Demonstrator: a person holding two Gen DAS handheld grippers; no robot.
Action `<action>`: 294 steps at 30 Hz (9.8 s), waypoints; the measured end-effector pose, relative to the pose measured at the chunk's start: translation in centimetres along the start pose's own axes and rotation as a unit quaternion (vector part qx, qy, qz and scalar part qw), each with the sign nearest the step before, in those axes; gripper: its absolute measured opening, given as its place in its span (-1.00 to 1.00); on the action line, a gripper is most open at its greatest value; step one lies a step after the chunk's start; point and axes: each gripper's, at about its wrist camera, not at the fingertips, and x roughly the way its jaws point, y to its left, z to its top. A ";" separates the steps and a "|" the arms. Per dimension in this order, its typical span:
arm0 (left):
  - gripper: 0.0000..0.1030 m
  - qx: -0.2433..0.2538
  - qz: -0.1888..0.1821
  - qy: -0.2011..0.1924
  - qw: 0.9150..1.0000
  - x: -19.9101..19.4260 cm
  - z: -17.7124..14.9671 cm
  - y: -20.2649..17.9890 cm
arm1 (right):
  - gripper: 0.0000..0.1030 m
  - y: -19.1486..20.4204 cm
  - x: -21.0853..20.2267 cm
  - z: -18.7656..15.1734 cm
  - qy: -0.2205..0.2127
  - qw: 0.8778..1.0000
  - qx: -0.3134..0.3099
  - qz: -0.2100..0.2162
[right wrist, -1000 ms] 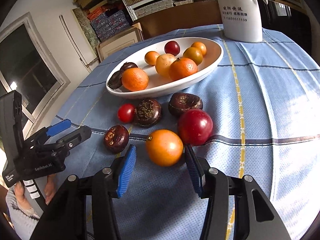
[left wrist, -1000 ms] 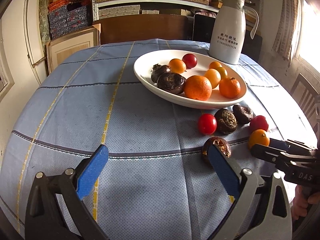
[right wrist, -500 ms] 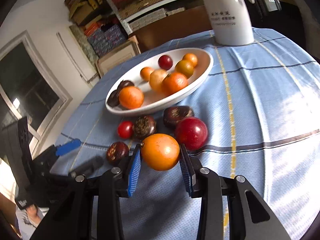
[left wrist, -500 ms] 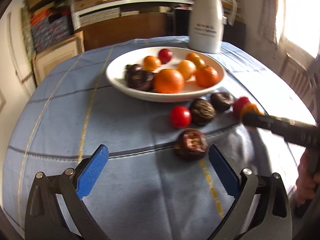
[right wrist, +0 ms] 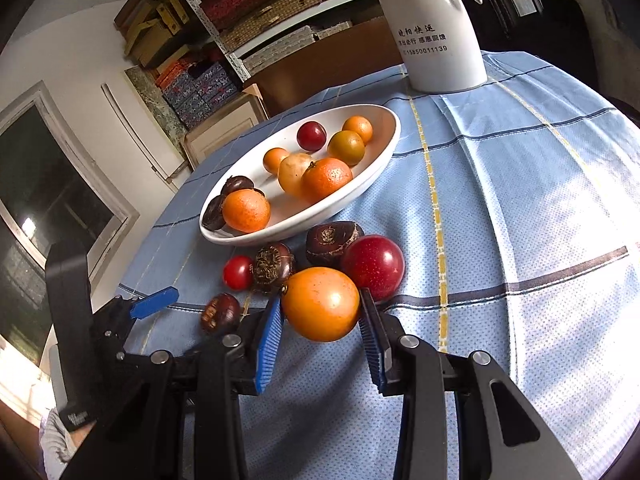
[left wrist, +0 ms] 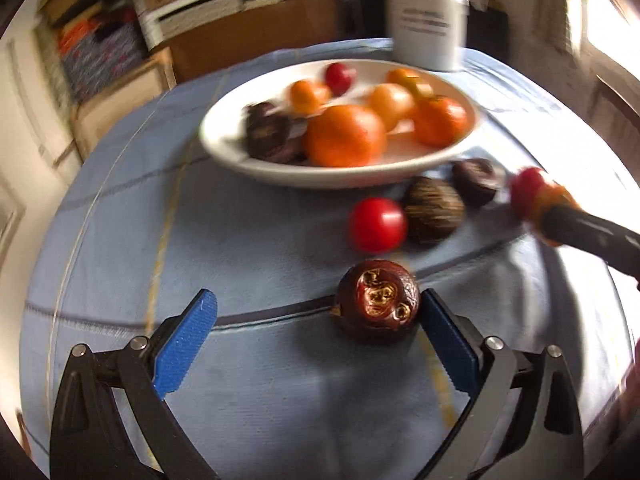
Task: Organize fruits
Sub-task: 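Grasp a wrinkled passion fruit with the left tool while the right tool grasps an orange, then carry both fruits onto the white plate and open both tools, then grasp a large red fruit with the right tool while the left tool grasps a red cherry tomato, then lift both fruits over the white plate and open both tools to release them, then grasp a dark passion fruit with the left tool while the right tool grasps another passion fruit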
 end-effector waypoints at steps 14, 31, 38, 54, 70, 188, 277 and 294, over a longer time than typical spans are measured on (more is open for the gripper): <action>0.91 -0.007 -0.045 -0.031 0.998 -1.9 -1.2 0.6 | -0.26 -0.3 -0.1 0.0 0.001 1.000 0.000 0.002; -0.20 -0.022 -0.124 -0.027 0.992 -1.6 -0.9 0.9 | -0.24 -0.2 -0.2 -0.1 0.001 1.000 -0.002 0.002; -0.20 -0.032 -0.118 -0.046 0.991 -2.4 -0.8 1.4 | -0.25 0.2 -0.6 -0.2 -0.012 1.000 -0.013 0.007; -0.19 -0.049 -0.117 -0.091 0.988 -1.2 9.3 2.2 | -0.26 2.7 1.9 7.8 -0.044 0.998 -0.023 0.033; 0.87 -0.119 -0.126 -0.090 0.981 0.9 9.3 6.2 | 0.15 3.6 1.7 6.3 -0.069 0.995 -0.073 0.010; -0.36 -0.006 -0.139 -0.016 0.990 0.9 1.6 -0.9 | -0.24 0.2 2.5 0.6 0.033 0.997 -0.038 -0.065; 0.91 -0.043 -0.014 -0.007 0.999 0.0 0.0 1.8 | -0.17 1.9 4.6 2.8 0.032 0.987 -0.119 -0.105; 0.91 0.027 0.024 -0.040 0.999 0.2 3.0 -5.3 | -0.16 -1.8 2.1 4.0 0.001 0.993 -0.043 -0.106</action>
